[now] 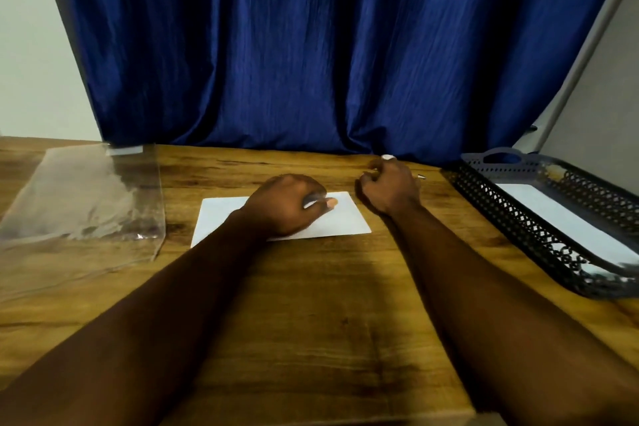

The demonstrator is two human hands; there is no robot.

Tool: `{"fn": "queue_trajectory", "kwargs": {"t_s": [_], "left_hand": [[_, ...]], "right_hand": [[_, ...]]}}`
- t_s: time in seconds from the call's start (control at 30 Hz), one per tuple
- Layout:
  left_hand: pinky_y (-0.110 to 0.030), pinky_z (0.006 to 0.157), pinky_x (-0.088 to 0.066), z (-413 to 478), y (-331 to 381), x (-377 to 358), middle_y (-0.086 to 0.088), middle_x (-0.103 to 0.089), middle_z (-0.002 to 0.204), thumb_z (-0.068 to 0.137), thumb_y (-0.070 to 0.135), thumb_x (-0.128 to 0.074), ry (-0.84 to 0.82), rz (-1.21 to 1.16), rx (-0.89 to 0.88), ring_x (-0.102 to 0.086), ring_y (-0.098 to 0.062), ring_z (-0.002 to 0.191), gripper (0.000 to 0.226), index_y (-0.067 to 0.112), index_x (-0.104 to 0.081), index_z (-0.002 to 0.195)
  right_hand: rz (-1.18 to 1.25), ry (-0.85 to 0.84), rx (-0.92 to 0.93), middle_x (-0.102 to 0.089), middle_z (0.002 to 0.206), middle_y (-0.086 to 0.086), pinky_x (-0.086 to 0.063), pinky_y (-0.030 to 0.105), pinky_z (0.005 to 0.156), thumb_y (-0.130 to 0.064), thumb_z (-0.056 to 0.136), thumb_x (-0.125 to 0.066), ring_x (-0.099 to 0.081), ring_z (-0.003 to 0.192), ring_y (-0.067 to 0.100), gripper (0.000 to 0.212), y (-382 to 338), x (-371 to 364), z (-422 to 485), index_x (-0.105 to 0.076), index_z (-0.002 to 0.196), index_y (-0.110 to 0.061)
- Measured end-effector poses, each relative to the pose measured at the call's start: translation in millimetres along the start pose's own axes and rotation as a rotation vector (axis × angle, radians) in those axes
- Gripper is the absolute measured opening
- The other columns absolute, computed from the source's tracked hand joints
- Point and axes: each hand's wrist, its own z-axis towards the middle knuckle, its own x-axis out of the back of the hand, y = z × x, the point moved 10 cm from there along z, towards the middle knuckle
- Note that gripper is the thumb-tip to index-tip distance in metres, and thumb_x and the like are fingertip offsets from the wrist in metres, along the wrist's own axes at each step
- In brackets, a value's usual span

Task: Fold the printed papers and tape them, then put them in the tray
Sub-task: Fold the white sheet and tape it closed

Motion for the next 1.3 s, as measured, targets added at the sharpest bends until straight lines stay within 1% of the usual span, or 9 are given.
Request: {"fn": "queue_trajectory", "kwargs": {"t_s": [0.17,0.37,0.57,0.67,0.83,0.93,1.03,1.17,1.3], "left_hand": [[-0.039,0.107,-0.041,17,30,-9,0.011,-0.061,0.145,0.1,0.077,-0.031,-0.019,0.141,-0.106,-0.053,-0.011,0.132,0.069,0.03,-0.064,0.139],[-0.04,0.108,-0.042,26,23,-15,0.009,-0.061,0.146,0.099,0.078,-0.027,-0.033,0.186,-0.099,-0.053,-0.014,0.133,0.074,0.028,-0.064,0.14],[-0.044,0.106,-0.044,30,18,-12,0.008,-0.065,0.14,0.101,0.075,-0.025,-0.021,0.2,-0.097,-0.054,-0.016,0.13,0.072,0.028,-0.067,0.134],[-0.045,0.107,-0.043,29,16,-12,0.008,-0.065,0.139,0.101,0.074,-0.027,-0.008,0.196,-0.093,-0.053,-0.016,0.13,0.069,0.028,-0.068,0.133],[-0.046,0.106,-0.042,28,5,-4,0.007,-0.065,0.138,0.102,0.068,-0.038,0.084,0.236,-0.045,-0.051,-0.016,0.128,0.058,0.029,-0.066,0.134],[-0.047,0.106,-0.04,23,-6,9,0.005,-0.063,0.138,0.101,0.061,-0.046,0.193,0.234,0.044,-0.051,-0.018,0.127,0.049,0.029,-0.065,0.133],[-0.051,0.112,-0.036,13,-20,23,0.002,-0.059,0.145,0.101,0.052,-0.054,0.298,0.188,0.172,-0.048,-0.021,0.134,0.048,0.027,-0.059,0.141],[-0.053,0.114,-0.035,-3,-36,39,-0.001,-0.06,0.145,0.097,0.05,-0.062,0.421,0.035,0.278,-0.049,-0.022,0.135,0.056,0.023,-0.053,0.145],[-0.036,0.108,-0.045,-12,-39,35,0.005,-0.054,0.15,0.09,0.053,-0.076,0.418,-0.394,0.237,-0.05,-0.006,0.127,0.067,0.029,-0.053,0.149]], "right_hand": [[-0.234,0.08,-0.037,-0.063,0.134,0.009,-0.036,0.056,0.111,-0.045,0.096,-0.057,-0.053,0.129,0.032,0.039,13,10,43,-0.069,0.129,-0.026],[-0.439,-0.047,-0.22,-0.064,0.137,0.013,-0.02,0.065,0.118,-0.06,0.095,-0.047,-0.052,0.134,0.034,0.059,49,-16,76,-0.062,0.134,-0.019],[-0.376,0.133,-0.217,-0.07,0.106,0.009,-0.024,0.059,0.113,-0.062,0.092,-0.052,-0.06,0.118,0.033,0.05,42,-6,84,-0.069,0.112,-0.019],[-0.357,0.183,-0.144,-0.054,0.078,-0.001,-0.029,0.053,0.105,-0.062,0.095,-0.057,-0.057,0.104,0.028,0.043,27,-1,76,-0.071,0.101,-0.022],[0.062,0.166,0.09,-0.075,0.105,-0.011,-0.03,0.046,0.104,-0.051,0.095,-0.065,-0.058,0.117,0.02,0.027,-17,-3,44,-0.078,0.104,-0.03],[0.42,0.063,0.159,-0.078,0.105,-0.011,-0.048,0.048,0.107,-0.036,0.096,-0.073,-0.068,0.109,0.014,0.016,-40,-8,20,-0.081,0.105,-0.024],[0.648,-0.035,0.206,-0.079,0.101,-0.009,-0.056,0.031,0.095,-0.024,0.099,-0.073,-0.073,0.099,0.008,0.012,-58,-9,-5,-0.082,0.105,-0.018],[0.828,-0.101,0.225,-0.081,0.104,0.002,-0.057,0.026,0.09,-0.015,0.102,-0.069,-0.075,0.1,0.014,0.014,-69,-4,-30,-0.08,0.108,-0.008],[1.064,-0.26,0.166,-0.08,0.1,0.002,-0.058,0.018,0.074,-0.01,0.105,-0.061,-0.077,0.089,0.009,0.021,-76,-10,-48,-0.073,0.116,0.004]]}}
